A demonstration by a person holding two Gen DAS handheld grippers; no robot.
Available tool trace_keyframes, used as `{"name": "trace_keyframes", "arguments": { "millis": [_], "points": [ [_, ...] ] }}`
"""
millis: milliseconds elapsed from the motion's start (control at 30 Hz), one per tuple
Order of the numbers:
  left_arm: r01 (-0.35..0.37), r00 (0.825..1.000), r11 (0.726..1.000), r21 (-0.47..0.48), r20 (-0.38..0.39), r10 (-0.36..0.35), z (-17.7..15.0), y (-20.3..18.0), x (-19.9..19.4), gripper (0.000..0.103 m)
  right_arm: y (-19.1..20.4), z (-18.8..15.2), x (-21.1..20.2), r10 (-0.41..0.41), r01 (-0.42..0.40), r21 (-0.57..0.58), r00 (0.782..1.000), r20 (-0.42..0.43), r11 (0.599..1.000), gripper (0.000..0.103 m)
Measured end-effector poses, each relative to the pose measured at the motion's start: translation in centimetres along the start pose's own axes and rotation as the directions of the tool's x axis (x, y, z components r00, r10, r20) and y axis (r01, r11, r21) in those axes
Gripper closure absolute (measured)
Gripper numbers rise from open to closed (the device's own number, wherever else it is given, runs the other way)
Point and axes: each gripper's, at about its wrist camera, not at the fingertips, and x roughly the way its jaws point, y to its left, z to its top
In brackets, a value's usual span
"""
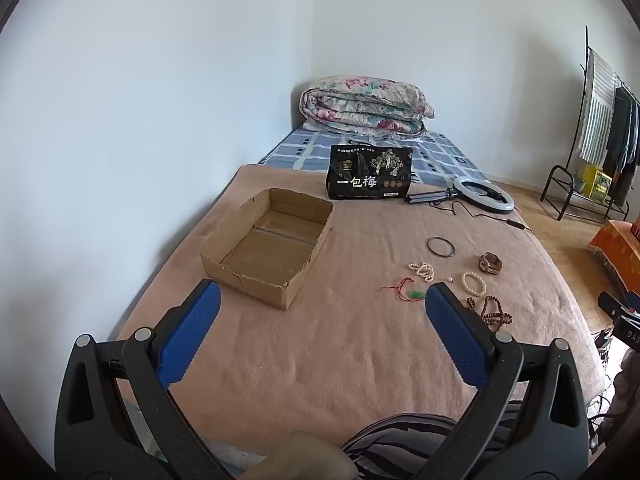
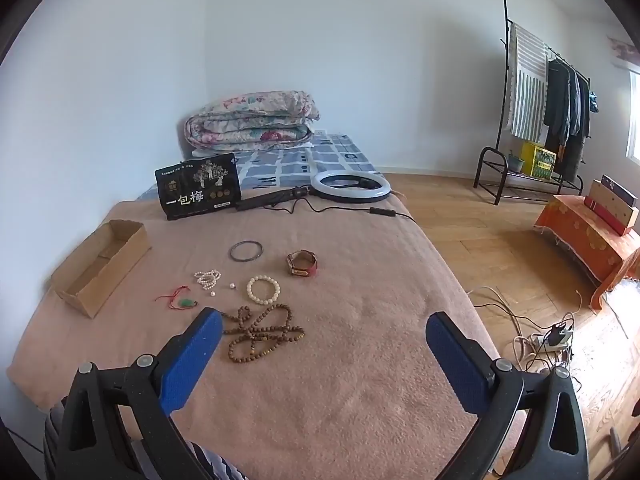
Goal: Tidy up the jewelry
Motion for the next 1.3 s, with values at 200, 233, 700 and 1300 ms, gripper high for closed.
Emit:
{"name": "trace_keyframes", "arguments": {
  "millis": [200, 233, 700, 1300],
  "points": [
    [0.010, 1.000, 1.000, -0.004, -0.002, -0.010, 0.23, 0.11, -0.17, 0.000, 0.04, -0.02, -0.03, 0.004, -0.004, 0.008, 1.000, -0.004, 1.000, 0.000],
    [0.009, 1.000, 1.000, -0.004, 0.000, -0.009, 0.27, 0.12, -0.19, 0.000, 0.07, -0.02, -0.03, 0.005, -0.005, 0.008, 1.000, -0.004, 1.000, 0.000],
    [0.012, 1.000, 1.000, -0.005, -0.002, -0.012, 0.23, -0.05, -0.29, 0.000, 0.52, -0.40, 0.00, 0.021, -0.021, 0.007, 1.000, -0.014, 1.000, 0.000],
    [0.012, 1.000, 1.000, -0.003, 0.002, -0.012, -0.20, 0.02, -0.31, 0.000, 0.60, -0.59, 0.05, 0.017, -0.017, -0.005, 1.000, -0.023, 1.000, 0.000]
  ]
}}
